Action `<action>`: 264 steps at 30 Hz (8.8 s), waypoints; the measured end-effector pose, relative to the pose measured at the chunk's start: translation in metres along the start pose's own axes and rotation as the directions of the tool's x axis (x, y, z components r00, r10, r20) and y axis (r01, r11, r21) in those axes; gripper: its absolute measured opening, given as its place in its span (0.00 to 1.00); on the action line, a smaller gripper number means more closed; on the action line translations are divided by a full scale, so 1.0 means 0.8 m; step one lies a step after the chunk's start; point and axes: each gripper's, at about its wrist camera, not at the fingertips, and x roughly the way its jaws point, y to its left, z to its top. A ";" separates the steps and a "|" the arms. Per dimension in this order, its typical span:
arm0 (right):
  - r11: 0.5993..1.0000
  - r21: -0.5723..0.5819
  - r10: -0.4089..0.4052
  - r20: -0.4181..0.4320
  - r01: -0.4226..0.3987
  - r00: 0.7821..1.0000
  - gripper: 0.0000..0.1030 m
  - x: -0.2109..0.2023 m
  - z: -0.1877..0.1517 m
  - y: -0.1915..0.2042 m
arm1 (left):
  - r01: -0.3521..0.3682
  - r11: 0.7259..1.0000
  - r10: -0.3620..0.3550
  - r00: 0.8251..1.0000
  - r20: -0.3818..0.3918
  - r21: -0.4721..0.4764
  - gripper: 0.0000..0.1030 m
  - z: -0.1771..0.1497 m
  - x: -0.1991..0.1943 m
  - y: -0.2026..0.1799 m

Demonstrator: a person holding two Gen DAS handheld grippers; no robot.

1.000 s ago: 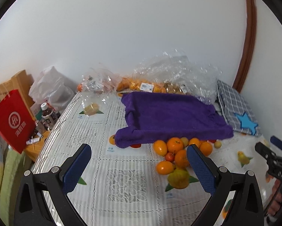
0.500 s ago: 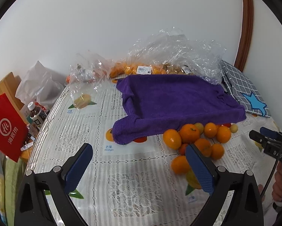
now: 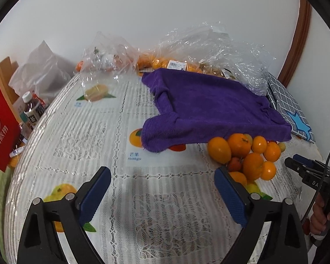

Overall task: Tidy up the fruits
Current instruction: 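Move both tools toward the fruit pile beside the purple towel, then grasp a small pale yellow fruit with the right tool while the left tool grasps an orange, then carry both fruits onto the purple towel and open both tools to release them, then lift both tools away from the towel back toward the fruit pile, then grasp a large orange with the right tool while the left tool grasps an oval orange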

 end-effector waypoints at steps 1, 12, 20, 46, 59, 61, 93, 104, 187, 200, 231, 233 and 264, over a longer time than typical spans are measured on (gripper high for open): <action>1.000 0.000 0.007 -0.001 -0.007 1.000 0.50 0.001 0.000 0.000 | 0.003 1.000 -0.003 1.000 -0.002 0.000 0.90 -0.001 0.001 0.001; 1.000 -0.028 0.006 -0.030 -0.007 1.000 0.50 0.023 0.010 0.013 | 0.022 1.000 -0.021 0.998 -0.059 0.008 0.74 -0.013 0.022 0.011; 0.998 -0.065 -0.012 -0.046 0.009 0.999 0.51 0.036 0.016 0.020 | 0.119 0.991 -0.123 0.990 -0.068 -0.054 0.68 -0.017 0.026 0.028; 0.993 -0.095 0.070 -0.037 -0.074 0.997 0.14 0.024 0.007 0.026 | 0.167 0.985 -0.170 0.983 -0.061 -0.050 0.64 -0.020 0.028 0.026; 0.995 -0.079 0.061 -0.008 -0.061 0.998 0.37 0.025 0.017 0.012 | 0.174 0.984 -0.177 0.982 -0.061 -0.046 0.64 -0.021 0.029 0.025; 0.995 -0.079 0.053 -0.007 -0.053 0.999 0.37 0.026 0.020 0.009 | 0.177 0.983 -0.180 0.982 -0.060 -0.048 0.64 -0.021 0.029 0.025; 1.000 0.001 0.003 -0.001 -0.003 1.000 0.26 -0.004 -0.004 -0.084 | 0.193 0.977 -0.183 0.977 -0.107 0.094 0.45 -0.020 0.050 -0.090; 0.999 0.042 0.004 0.032 -0.005 0.999 0.26 -0.028 0.000 -0.083 | 0.138 0.988 -0.133 0.989 -0.060 0.071 0.35 -0.015 0.013 -0.078; 0.998 -0.019 0.061 0.043 -0.061 0.997 0.52 0.136 0.163 -0.058 | 0.031 0.998 -0.030 0.999 -0.015 0.057 0.48 0.152 0.182 -0.105; 0.998 0.050 0.041 0.151 -0.049 0.988 0.54 0.092 0.159 -0.083 | 0.026 0.996 -0.031 0.998 0.063 0.083 0.48 0.146 0.147 -0.116; 0.998 -0.038 0.060 0.042 -0.059 0.997 0.54 0.014 0.050 -0.014 | -0.048 0.998 0.045 0.996 0.079 0.032 0.53 0.045 0.038 -0.041; 0.997 -0.045 0.065 0.038 -0.063 0.997 0.54 0.014 0.044 -0.007 | -0.050 0.998 0.049 0.997 0.059 0.023 0.53 0.031 0.039 -0.032; 0.982 -0.137 0.123 -0.058 -0.130 0.991 0.39 0.059 0.030 0.044 | 0.085 0.996 -0.086 0.996 -0.030 -0.010 0.53 -0.002 0.051 -0.016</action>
